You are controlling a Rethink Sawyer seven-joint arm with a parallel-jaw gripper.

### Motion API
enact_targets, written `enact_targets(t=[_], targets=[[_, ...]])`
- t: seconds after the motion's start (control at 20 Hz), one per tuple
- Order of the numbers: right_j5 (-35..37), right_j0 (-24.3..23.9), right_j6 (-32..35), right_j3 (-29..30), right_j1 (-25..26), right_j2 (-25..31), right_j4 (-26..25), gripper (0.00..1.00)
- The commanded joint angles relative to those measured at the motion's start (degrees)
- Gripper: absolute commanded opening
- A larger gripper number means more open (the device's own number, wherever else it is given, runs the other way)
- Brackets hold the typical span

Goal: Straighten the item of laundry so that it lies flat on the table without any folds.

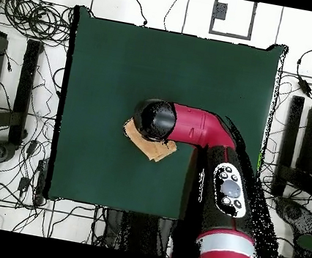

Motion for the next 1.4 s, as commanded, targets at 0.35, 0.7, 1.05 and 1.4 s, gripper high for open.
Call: enact_targets(t=[0.35,0.7,1.05,1.4], targets=[[15.77,7.67,15.59,-3.93,-0.57,-3.99,4.74,0.0],[15.95,11.44,18.98,-4.5,-0.1,-6.75,6.77,0.0],[22.21,14.83,20.18,-7.73,-0.46,-9.18,8.88,0.0],[24.29,17.46,21.81,-7.61,-1.6,-10.64,11.89,0.0]])
